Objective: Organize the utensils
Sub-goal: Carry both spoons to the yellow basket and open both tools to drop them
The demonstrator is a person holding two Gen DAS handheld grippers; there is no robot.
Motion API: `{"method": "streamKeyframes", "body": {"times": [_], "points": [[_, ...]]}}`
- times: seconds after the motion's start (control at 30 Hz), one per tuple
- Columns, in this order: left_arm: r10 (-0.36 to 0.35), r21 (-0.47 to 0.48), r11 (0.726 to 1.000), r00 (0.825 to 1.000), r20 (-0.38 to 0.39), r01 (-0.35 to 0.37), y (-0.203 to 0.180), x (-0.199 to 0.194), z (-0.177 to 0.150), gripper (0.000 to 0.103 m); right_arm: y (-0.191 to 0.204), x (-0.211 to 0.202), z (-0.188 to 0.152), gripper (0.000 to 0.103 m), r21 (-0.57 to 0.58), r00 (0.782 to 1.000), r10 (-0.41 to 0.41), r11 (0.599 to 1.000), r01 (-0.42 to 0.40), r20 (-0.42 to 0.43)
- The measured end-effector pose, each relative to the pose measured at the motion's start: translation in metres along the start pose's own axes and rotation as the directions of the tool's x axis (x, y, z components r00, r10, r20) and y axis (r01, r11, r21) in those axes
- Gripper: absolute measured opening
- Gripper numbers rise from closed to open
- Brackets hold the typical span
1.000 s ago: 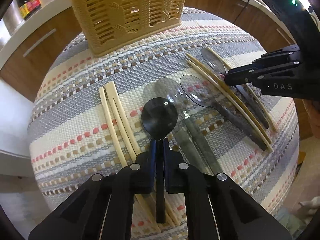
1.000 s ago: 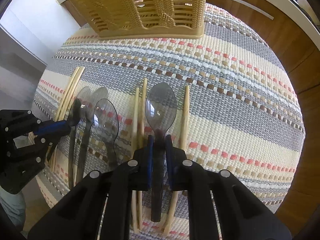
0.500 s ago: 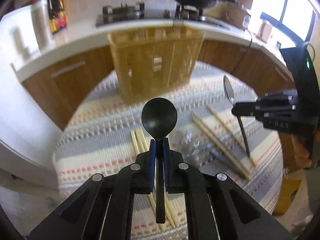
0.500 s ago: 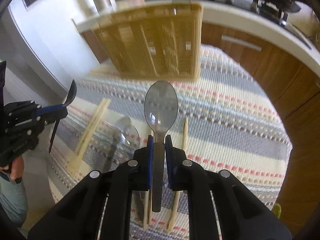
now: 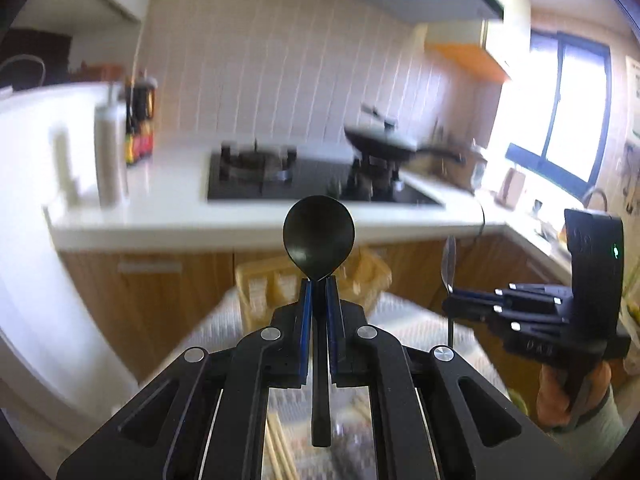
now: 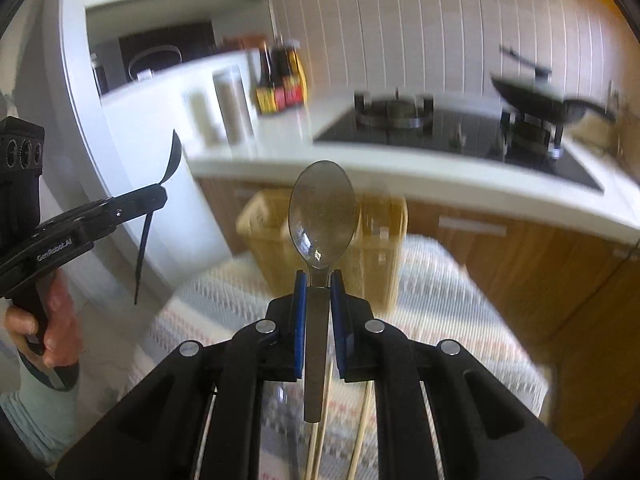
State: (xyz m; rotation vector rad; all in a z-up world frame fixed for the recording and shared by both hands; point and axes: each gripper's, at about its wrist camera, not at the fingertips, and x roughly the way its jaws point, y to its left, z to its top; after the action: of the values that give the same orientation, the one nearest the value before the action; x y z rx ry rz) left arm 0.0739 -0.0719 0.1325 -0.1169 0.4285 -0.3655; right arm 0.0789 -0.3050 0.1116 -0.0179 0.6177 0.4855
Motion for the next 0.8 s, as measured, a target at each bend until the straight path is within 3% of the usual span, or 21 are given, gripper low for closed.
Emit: {"method": "streamKeyframes", "body": {"times": [0.37,0.57,0.8], "points": [[-0.044,-0.072,0.995,0.973,0.225,0.062,0.023,0.038,0.028,0.005,-0.009,0.012,0.061,0.010,-0.009,0.976,-0.052,0.998,0.055,0.209],[-0.025,-0.084,0.995,0.966,0.259,0.049,0.035,0.069,0.024,0.005,-0.022,0.032,0.073,0.010,0.003,0.949,-0.056,0.998,0.058,0.310],[-0.023,-0.103,0.993,0.962,0.271,0.052,0.052,0.099,0.015,0.005,-0.040,0.066,0.066,0.010,0.031,0.934,-0.087,0.996,0.082,0.345]]}}
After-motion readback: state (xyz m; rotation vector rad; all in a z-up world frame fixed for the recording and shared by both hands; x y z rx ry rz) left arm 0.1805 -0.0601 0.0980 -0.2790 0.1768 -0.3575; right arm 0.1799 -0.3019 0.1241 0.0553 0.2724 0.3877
